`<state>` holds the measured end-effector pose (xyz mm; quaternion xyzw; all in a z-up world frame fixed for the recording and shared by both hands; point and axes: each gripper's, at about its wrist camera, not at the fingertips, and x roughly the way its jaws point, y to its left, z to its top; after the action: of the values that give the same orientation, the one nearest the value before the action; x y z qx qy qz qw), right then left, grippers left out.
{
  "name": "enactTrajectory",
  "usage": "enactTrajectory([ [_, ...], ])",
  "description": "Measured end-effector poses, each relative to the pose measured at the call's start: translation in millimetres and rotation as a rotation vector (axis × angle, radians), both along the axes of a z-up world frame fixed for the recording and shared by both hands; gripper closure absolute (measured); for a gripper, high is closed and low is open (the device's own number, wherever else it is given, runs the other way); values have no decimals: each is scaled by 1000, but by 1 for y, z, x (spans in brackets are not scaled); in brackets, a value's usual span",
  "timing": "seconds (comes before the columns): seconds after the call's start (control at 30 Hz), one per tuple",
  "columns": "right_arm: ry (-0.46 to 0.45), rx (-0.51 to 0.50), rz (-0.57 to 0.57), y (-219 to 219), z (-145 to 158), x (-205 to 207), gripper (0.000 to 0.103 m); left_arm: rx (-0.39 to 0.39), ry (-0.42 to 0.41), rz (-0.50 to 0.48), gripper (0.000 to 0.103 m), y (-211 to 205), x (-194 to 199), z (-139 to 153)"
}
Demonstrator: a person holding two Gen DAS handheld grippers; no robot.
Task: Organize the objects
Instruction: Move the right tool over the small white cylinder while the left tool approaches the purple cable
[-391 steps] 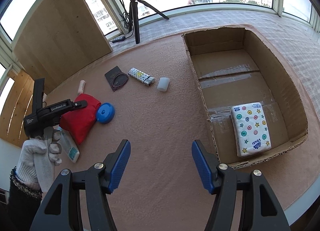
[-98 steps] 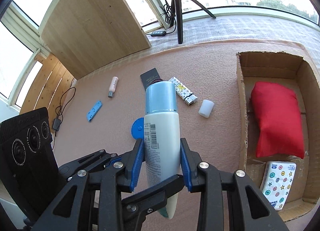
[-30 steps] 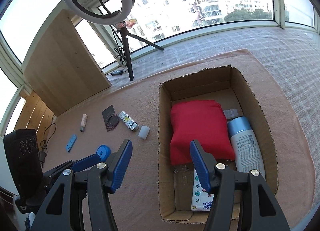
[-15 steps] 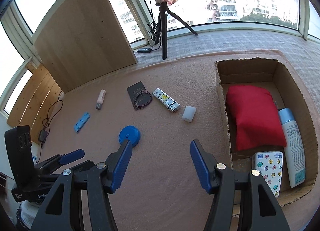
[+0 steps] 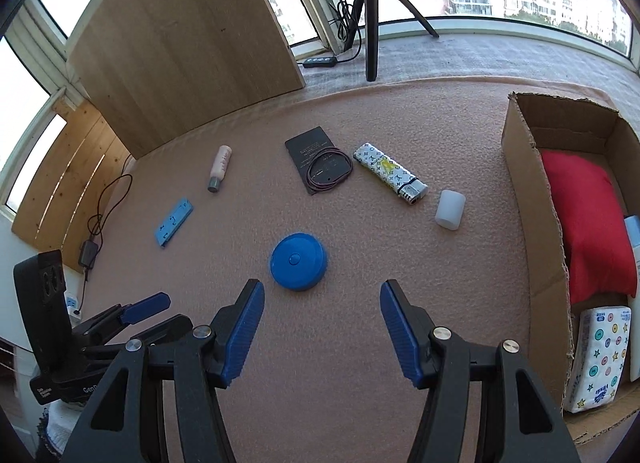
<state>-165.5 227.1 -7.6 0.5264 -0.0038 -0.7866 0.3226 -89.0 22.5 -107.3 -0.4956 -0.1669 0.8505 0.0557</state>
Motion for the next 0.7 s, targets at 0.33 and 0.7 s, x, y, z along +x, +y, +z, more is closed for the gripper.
enactTrajectory([
  [0.33,-51,-66,-9,-45,6,-66,47,10,23,62,26,-33,11,7],
  [0.7,-87,107,-16,-70,-31,-129,58,36,14,116,26,-55,18,-2],
])
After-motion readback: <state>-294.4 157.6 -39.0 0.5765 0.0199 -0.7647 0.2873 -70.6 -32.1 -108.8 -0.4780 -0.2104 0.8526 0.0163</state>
